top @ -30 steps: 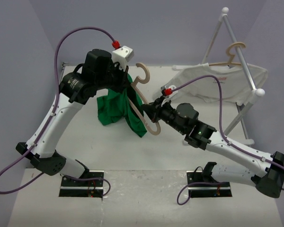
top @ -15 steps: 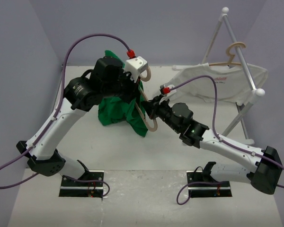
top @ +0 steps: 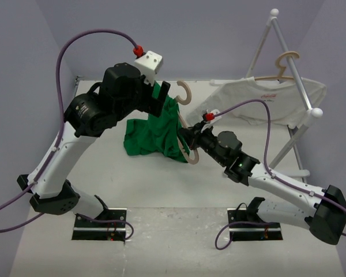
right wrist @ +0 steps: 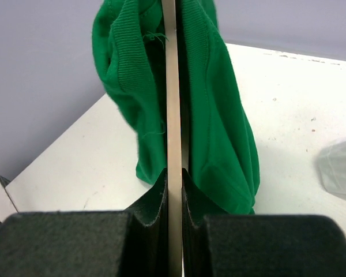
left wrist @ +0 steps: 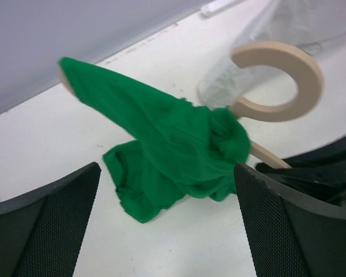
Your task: Place the t-shirt on the hanger
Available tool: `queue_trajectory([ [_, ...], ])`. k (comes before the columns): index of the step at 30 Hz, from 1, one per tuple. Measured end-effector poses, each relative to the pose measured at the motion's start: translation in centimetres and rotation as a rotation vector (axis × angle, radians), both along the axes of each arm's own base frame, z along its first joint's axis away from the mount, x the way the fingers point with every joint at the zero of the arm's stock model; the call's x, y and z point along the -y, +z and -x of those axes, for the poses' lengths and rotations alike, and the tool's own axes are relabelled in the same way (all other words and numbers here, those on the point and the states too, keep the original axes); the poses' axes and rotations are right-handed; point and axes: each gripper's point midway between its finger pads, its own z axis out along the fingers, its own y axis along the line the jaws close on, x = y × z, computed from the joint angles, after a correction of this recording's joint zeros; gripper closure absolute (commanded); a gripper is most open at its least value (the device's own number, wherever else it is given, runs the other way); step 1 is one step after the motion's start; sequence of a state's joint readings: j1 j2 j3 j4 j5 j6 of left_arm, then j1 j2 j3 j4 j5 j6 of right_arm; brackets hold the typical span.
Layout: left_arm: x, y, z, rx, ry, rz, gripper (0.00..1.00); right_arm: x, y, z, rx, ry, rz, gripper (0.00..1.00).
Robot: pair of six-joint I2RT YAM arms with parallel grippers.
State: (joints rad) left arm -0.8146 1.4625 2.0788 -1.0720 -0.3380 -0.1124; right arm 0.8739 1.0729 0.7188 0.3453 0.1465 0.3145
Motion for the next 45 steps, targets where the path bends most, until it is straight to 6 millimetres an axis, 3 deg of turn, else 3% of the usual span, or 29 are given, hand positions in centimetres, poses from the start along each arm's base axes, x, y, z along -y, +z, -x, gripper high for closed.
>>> queue_trajectory([
  [5,-2.5,2.0,-0.8,0.131,0.085,-0.011,0.0,1.6,0.2,1.3,0.052,0.038,0.003,1.0],
  [9,-2.5,1.9,1.1,0.257,-0.1,-0.044,0.0,4.2,0.3,2.4,0.119,0.072,0.005,1.0],
  [15,1.9,2.8,6.7,0.46,-0.654,-0.098,0.01,6.5,0.1,2.8,0.159,0.162,0.112,1.0],
  [20,4.8,2.4,8.7,0.492,-0.913,-0.128,0.05,7.1,-1.0,4.6,0.187,0.277,0.224,1.0],
  [24,6.7,0.1,8.3,0.43,-1.008,-0.155,0.12,7.1,-1.1,6.1,0.238,0.363,0.267,1.0],
  [27,7.0,-2.9,8.3,0.338,-1.045,-0.18,0.27,7.1,-1.1,6.9,0.272,0.423,0.286,1.0],
  [29,6.8,-4.2,8.4,0.298,-1.056,-0.195,0.29,7.3,-1.0,7.5,0.297,0.462,0.29,1.0],
  [37,5.9,-5.5,9.1,0.248,-1.074,-0.194,0.25,7.1,0.0,9.7,0.377,0.569,0.276,1.0],
  [43,5.4,-7.0,9.1,0.216,-1.061,-0.211,0.38,7.2,0.8,10.4,0.391,0.592,0.282,1.0],
  [45,5.4,-7.0,9.1,0.212,-1.062,-0.209,0.39,7.3,1.4,10.5,0.4,0.59,0.286,1.0],
])
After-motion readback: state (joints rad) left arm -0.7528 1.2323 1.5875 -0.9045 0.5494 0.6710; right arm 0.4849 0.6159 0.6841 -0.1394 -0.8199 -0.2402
